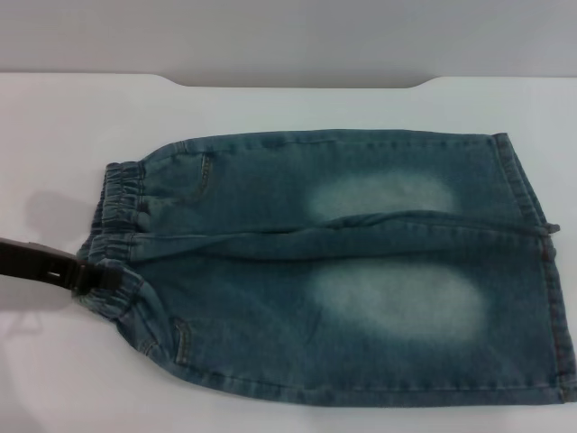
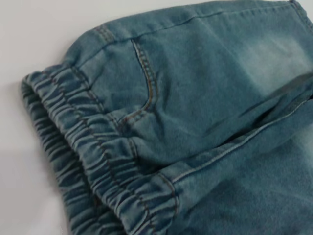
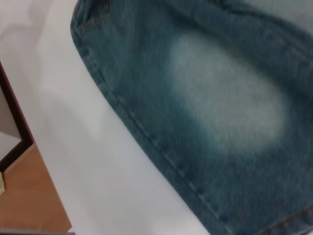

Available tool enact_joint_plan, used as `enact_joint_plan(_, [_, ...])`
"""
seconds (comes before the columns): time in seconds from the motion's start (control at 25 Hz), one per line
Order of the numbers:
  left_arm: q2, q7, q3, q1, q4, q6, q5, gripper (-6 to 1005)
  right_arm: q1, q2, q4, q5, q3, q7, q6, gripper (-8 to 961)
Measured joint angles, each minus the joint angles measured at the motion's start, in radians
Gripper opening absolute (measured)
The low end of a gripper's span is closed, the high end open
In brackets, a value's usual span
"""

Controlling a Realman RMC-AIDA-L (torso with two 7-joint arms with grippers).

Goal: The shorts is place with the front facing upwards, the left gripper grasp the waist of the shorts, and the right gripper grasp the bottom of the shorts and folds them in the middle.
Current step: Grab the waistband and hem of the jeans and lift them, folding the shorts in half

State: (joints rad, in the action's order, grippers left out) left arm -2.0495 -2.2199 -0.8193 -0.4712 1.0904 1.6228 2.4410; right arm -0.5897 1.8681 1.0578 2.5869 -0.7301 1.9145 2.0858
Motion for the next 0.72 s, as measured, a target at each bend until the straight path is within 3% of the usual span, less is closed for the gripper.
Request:
enact_joint_plan(0.28, [0.000, -0.002, -0.015, -0.022, 0.002, -0.001, 0.001, 57, 0.020, 0.018, -0.022, 0.055, -0.068, -0.006, -0.015, 490])
enact_joint_plan(0.44, [0.000, 0.001, -0.020, -0.026, 0.003, -0.007, 0.001, 58, 0.022, 0.034, -0.032, 0.090, -0.091, 0.028, -0.094, 489])
enact_joint_plan(0.72, [0.000, 0.001, -0.046, -0.021, -0.003, -0.021, 0.001, 60, 0.013, 0.078, -0.034, 0.138, -0.103, 0.050, -0.183, 489])
